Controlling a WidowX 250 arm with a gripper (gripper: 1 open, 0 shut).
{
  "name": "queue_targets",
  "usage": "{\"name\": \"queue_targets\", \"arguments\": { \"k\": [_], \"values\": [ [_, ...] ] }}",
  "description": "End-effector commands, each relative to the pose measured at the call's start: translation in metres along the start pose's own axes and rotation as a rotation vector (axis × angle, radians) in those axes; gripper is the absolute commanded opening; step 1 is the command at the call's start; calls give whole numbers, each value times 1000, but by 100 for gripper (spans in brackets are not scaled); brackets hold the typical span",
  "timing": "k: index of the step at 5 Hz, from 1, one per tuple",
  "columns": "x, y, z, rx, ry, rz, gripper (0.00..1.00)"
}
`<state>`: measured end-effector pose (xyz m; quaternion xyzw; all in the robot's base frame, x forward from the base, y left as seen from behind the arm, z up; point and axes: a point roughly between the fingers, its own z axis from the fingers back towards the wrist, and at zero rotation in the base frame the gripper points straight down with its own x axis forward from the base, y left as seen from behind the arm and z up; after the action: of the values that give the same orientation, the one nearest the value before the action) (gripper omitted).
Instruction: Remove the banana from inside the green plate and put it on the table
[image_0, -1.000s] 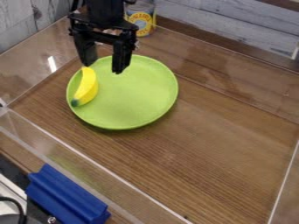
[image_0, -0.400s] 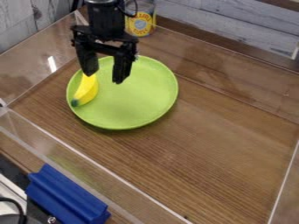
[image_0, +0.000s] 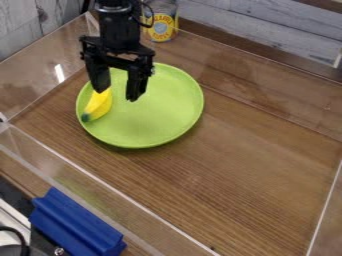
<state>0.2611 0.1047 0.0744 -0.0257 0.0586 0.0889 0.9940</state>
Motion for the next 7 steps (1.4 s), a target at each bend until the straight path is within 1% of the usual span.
{"name": "queue_targets", "arguments": {
  "k": [1,4,7],
  "values": [
    [1,6,5,8,-26,-4,100],
    [1,15,-5,-1,-1,2,100],
    [0,25,-6,-10,13,3,100]
  ]
}}
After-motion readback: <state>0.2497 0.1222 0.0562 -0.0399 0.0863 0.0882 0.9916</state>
